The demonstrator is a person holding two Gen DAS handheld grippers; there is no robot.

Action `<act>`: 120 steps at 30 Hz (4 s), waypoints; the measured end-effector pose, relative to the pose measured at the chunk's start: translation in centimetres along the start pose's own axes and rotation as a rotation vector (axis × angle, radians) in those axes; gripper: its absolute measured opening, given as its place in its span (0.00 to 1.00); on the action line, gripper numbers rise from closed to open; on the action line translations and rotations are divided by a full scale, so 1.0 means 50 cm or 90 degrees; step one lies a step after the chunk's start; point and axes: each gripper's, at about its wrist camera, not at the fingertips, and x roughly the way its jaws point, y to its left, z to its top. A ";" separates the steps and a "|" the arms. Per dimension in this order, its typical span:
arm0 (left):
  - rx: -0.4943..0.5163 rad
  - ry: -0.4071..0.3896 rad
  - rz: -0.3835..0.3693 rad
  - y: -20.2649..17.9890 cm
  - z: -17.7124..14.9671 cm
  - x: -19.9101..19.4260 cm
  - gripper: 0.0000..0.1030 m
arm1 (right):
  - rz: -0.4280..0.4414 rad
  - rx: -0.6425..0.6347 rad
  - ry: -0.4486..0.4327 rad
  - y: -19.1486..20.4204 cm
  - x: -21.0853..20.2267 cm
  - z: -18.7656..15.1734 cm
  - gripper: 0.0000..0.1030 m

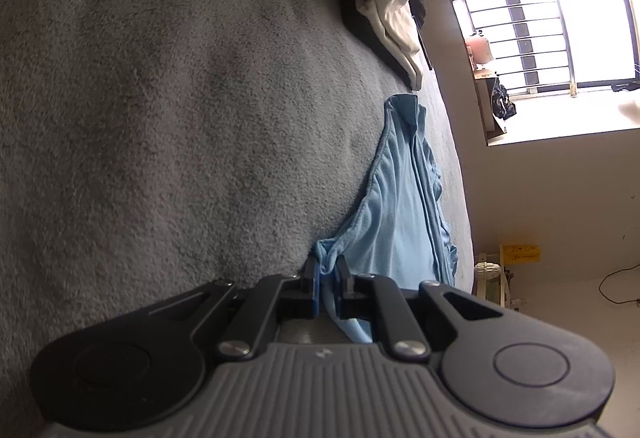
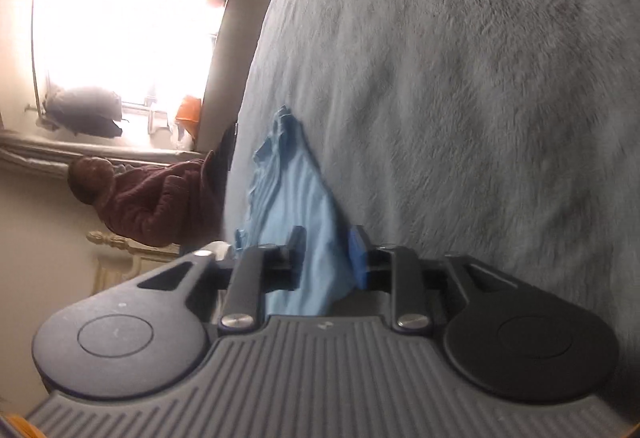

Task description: Fold clothes

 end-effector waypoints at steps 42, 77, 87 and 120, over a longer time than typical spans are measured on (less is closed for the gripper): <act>0.173 0.097 0.067 -0.020 -0.078 -0.264 0.04 | -0.086 -0.063 0.018 0.035 -0.139 -0.264 0.00; 0.763 0.107 0.199 -0.249 -0.276 0.029 0.31 | -0.158 -0.690 0.213 0.274 0.201 -0.463 0.22; 0.781 0.061 0.200 -0.234 -0.239 0.039 0.29 | -0.190 -0.739 0.233 0.264 0.288 -0.473 0.18; 0.600 -0.055 0.232 -0.186 -0.121 -0.101 0.44 | -0.044 -0.841 0.384 0.398 0.425 -0.579 0.21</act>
